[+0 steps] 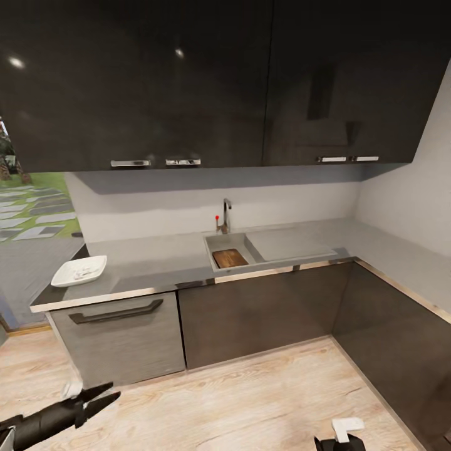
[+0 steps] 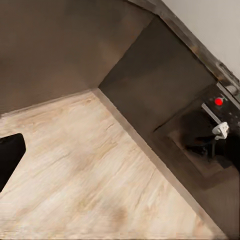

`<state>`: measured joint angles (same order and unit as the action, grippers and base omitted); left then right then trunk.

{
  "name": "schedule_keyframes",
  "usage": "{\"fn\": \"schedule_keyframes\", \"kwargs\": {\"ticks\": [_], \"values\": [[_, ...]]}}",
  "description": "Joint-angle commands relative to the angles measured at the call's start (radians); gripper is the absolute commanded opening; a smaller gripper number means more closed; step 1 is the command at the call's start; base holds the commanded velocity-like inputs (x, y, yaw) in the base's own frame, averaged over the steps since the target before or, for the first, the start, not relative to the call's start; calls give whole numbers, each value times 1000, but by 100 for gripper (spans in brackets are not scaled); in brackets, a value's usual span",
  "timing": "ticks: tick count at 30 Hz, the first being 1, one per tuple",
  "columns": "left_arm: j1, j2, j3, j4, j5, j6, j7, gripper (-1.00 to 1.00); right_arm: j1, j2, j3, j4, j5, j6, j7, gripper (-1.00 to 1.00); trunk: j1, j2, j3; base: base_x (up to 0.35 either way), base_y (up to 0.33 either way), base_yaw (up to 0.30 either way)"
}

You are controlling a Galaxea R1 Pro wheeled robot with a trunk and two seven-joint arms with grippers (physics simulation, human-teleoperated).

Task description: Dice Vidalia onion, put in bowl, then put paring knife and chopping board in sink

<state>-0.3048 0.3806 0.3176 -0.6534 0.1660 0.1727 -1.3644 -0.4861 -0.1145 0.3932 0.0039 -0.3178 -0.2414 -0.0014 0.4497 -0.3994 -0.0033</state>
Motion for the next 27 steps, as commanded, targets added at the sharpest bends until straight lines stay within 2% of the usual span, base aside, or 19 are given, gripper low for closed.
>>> {"fn": "schedule_keyframes", "kwargs": {"ticks": [1,5,6,8,9,10,13,14,16,17,18,21,23,24,27], "values": [[-1,18,5,170,-4,-107,-13,100,0,0,9,2,-9,-2,0,100,0,-1,0,0,0,0],[0,65,11,457,12,-315,5,100,1,2,9,18,-9,4,0,100,0,-1,0,0,0,0],[0,89,12,551,50,-360,38,100,15,8,8,24,-10,7,0,100,0,-1,0,0,0,0],[0,105,11,609,106,-375,105,100,40,11,7,27,-10,9,0,100,0,-1,0,0,0,0],[0,106,10,618,116,-376,129,100,48,11,7,27,-10,9,0,100,0,-1,0,0,0,0],[0,106,9,631,130,-377,186,100,67,13,7,28,-10,9,0,100,0,-1,0,0,0,0],[12,74,8,647,147,-356,398,100,121,14,7,28,-10,10,0,100,0,-1,0,0,0,0],[19,68,8,649,148,-351,436,100,128,14,7,28,-10,10,-1,100,0,-1,0,0,0,0],[50,26,7,651,151,-339,657,100,151,15,7,30,-10,16,-8,100,0,-1,0,0,0,0],[54,9,6,652,151,-337,729,100,155,14,7,29,-10,17,-9,100,0,-1,0,0,0,0],[59,-22,6,652,151,-335,842,100,158,14,7,29,-10,18,-11,100,0,-1,0,0,0,0],[63,-86,4,653,150,-333,1090,100,160,15,7,30,-9,19,-11,100,0,-1,0,0,0,0],[63,-120,3,652,149,-333,1245,100,161,16,8,30,-8,19,-11,100,0,-1,0,0,0,0],[64,-132,3,652,149,-332,1303,100,161,17,8,30,-8,19,-11,100,0,-1,0,0,0,0],[64,-147,3,652,150,-332,1390,100,161,23,8,30,-8,19,-11,100,0,-1,0,0,0,0]]}}
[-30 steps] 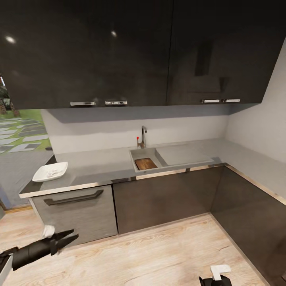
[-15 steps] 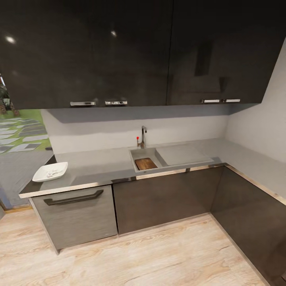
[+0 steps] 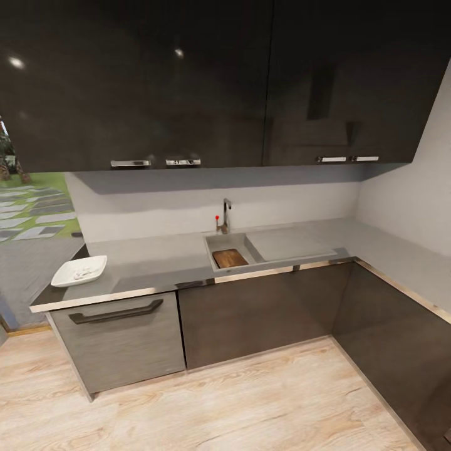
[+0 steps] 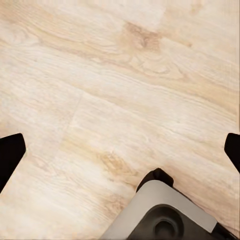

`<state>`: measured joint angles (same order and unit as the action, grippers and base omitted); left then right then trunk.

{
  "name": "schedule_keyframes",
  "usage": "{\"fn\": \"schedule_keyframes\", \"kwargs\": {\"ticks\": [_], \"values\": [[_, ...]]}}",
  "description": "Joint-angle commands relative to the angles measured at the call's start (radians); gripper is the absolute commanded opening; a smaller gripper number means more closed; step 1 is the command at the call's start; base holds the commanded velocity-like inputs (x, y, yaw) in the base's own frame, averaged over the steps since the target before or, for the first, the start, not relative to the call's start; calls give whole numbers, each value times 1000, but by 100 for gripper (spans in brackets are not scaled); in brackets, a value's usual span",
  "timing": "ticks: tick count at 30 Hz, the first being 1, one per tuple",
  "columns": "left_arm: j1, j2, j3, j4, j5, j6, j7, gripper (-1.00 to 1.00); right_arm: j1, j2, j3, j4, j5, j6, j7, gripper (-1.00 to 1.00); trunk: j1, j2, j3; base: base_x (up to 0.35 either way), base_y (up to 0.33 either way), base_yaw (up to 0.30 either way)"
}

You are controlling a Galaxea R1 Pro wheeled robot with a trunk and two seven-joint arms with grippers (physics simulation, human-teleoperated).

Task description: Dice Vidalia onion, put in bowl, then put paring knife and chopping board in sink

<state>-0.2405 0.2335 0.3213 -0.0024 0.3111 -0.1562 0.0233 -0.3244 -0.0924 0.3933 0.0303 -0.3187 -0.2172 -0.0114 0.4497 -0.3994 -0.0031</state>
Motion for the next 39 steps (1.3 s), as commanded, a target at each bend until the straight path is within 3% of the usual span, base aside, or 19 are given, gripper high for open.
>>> {"fn": "schedule_keyframes", "kwargs": {"ticks": [1,7,10,13,16,18,20,39], "values": [[0,-4,-1,1,5,-2,18,100,-1,3,8,3,-7,-5,-1,100,0,-1,0,0,0,0],[0,-14,-1,2,5,2,45,100,-1,10,8,3,-7,-5,-1,100,0,-1,0,0,0,0],[0,-34,1,-1,4,-2,46,100,-1,10,8,3,-7,-5,-1,100,0,-1,0,0,0,0],[0,-78,3,-6,4,-5,41,100,-1,11,7,3,-7,-5,-1,100,0,-1,0,0,0,0],[0,-148,4,-8,3,-7,39,100,-1,11,8,3,-7,-5,-1,100,0,-1,0,0,0,0],[0,-214,4,-4,8,-5,38,100,-1,11,8,3,-7,-5,-1,100,0,-1,0,0,0,0],[0,-231,4,-4,8,-4,38,100,-1,11,8,3,-7,-5,-1,100,0,-1,0,0,0,0],[0,-229,-7,-7,1,-8,38,100,-1,11,8,3,-7,-5,-1,100,0,-1,0,0,0,0]]}}
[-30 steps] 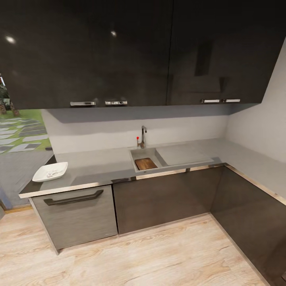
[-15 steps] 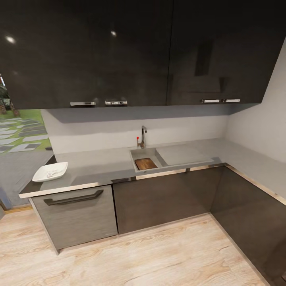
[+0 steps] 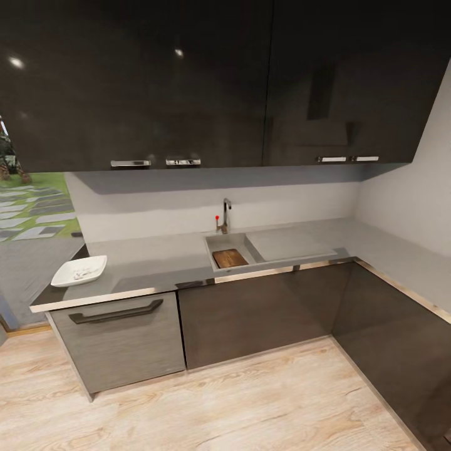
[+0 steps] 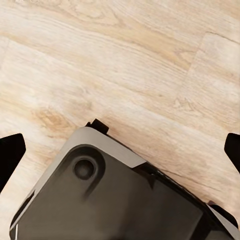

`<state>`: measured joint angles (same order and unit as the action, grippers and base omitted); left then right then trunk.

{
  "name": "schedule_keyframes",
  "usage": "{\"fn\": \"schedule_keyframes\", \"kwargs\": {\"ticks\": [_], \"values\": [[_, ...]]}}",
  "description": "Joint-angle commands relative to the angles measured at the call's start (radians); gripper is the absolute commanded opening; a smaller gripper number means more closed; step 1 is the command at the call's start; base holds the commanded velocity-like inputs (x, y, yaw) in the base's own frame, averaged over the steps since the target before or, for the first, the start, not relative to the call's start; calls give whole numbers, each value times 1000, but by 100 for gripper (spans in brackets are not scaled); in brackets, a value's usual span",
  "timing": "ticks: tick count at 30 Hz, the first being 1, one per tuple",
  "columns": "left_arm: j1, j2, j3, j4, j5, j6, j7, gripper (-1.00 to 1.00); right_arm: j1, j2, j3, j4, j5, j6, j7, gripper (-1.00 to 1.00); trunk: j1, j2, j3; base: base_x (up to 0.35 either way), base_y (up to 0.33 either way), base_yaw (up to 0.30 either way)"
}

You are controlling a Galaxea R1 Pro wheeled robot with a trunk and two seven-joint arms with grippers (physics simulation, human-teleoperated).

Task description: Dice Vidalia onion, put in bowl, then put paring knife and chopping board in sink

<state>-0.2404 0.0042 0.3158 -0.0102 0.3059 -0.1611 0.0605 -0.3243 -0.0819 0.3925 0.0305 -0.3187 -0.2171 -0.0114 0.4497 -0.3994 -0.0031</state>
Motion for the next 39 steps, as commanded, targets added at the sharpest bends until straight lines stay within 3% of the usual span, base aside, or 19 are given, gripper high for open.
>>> {"fn": "schedule_keyframes", "kwargs": {"ticks": [1,39], "values": [[0,0,-1,1,6,-3,1,100,-1,1,8,3,-7,-5,-1,100,0,-1,0,0,0,0],[0,0,-1,1,4,-3,1,100,-1,1,9,3,-7,-5,-1,100,0,-1,0,0,0,0]]}}
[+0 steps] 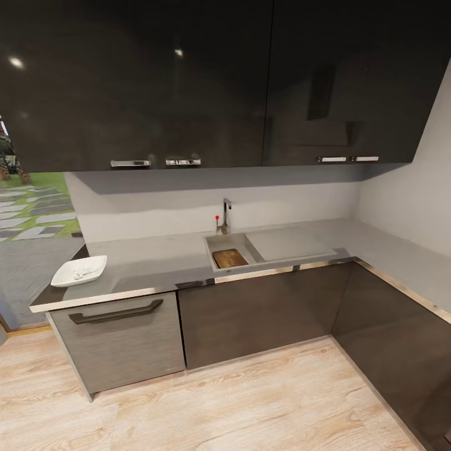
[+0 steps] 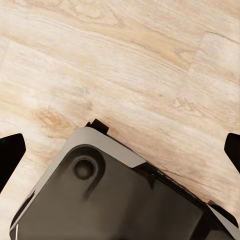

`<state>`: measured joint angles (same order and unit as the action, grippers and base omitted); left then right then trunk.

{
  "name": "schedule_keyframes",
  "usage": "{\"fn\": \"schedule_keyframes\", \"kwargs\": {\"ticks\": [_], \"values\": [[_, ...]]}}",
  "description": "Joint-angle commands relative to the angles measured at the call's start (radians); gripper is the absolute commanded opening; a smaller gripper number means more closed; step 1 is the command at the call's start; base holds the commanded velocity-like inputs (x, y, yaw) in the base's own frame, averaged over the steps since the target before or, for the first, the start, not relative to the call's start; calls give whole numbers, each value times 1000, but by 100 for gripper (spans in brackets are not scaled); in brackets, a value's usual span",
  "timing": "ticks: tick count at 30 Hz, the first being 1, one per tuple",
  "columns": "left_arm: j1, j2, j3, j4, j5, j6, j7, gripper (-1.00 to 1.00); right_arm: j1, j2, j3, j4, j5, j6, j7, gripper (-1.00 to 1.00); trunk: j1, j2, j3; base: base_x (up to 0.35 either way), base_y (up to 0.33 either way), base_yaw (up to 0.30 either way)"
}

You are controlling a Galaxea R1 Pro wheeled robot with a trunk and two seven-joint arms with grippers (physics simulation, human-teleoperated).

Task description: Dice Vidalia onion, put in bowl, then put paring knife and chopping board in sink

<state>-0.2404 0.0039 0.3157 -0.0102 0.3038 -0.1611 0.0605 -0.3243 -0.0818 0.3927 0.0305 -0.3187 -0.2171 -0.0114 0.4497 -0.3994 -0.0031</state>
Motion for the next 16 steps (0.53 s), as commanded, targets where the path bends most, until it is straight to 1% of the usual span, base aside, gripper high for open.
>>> {"fn": "schedule_keyframes", "kwargs": {"ticks": [1,16], "values": [[0,0,-1,1,6,-3,1,100,-1,1,8,3,-6,-5,-1,100,0,-1,0,0,0,0],[0,1,-1,1,7,-3,1,100,-1,1,8,3,-6,-5,-1,100,0,-1,0,0,0,0]]}}
